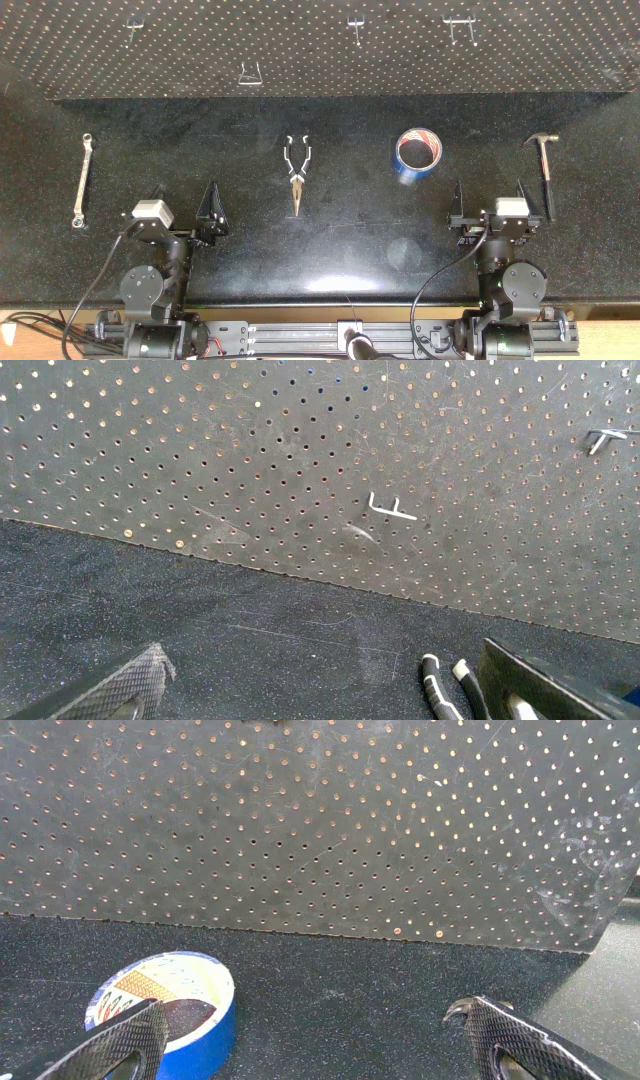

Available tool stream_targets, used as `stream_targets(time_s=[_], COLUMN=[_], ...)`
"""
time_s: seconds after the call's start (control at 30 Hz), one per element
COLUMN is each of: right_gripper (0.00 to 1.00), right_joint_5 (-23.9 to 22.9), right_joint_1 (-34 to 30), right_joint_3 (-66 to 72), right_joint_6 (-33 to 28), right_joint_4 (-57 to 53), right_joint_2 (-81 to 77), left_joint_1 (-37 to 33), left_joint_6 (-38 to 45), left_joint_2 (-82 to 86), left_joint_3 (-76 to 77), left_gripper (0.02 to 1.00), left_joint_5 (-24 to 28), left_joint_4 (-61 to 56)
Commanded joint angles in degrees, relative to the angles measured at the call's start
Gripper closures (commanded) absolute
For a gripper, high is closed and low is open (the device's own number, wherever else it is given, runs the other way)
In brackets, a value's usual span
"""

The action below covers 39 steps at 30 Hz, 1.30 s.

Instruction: Place Tools Onto Pegboard

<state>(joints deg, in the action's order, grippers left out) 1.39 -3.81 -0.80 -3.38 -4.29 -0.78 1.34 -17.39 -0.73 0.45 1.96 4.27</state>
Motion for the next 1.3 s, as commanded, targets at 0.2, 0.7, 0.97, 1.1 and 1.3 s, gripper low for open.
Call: stream_targets(time_s=[0.2, 0.7, 0.97, 1.1, 1.3], right_gripper=[0.025, 0.025, 0.027, 0.025, 0.025], right_joint_5=[-0.35, -0.37, -0.35, -0.37, -0.37], right_joint_1=[-0.24, -0.24, -0.24, -0.24, -0.24], right_joint_3=[0.57, 0.57, 0.57, 0.57, 0.57], right_joint_6=[-0.57, -0.57, -0.57, -0.57, -0.57], right_joint_4=[0.15, 0.15, 0.15, 0.15, 0.15], right_joint_2=[0.72, 0.72, 0.72, 0.72, 0.72], left_joint_1=[0.28, 0.28, 0.17, 0.17, -0.20], left_joint_6=[0.57, 0.55, 0.59, 17.14, 17.16], left_joint_2=[0.55, 0.55, 0.55, 0.55, -11.61], left_joint_3=[-0.13, -0.13, -0.13, -0.13, 9.73], left_gripper=[0.025, 0.023, 0.025, 0.025, 0.023], left_joint_5=[-0.02, -0.02, -2.75, -3.89, -2.16], left_joint_4=[0.28, 0.28, 0.28, 0.26, 13.79])
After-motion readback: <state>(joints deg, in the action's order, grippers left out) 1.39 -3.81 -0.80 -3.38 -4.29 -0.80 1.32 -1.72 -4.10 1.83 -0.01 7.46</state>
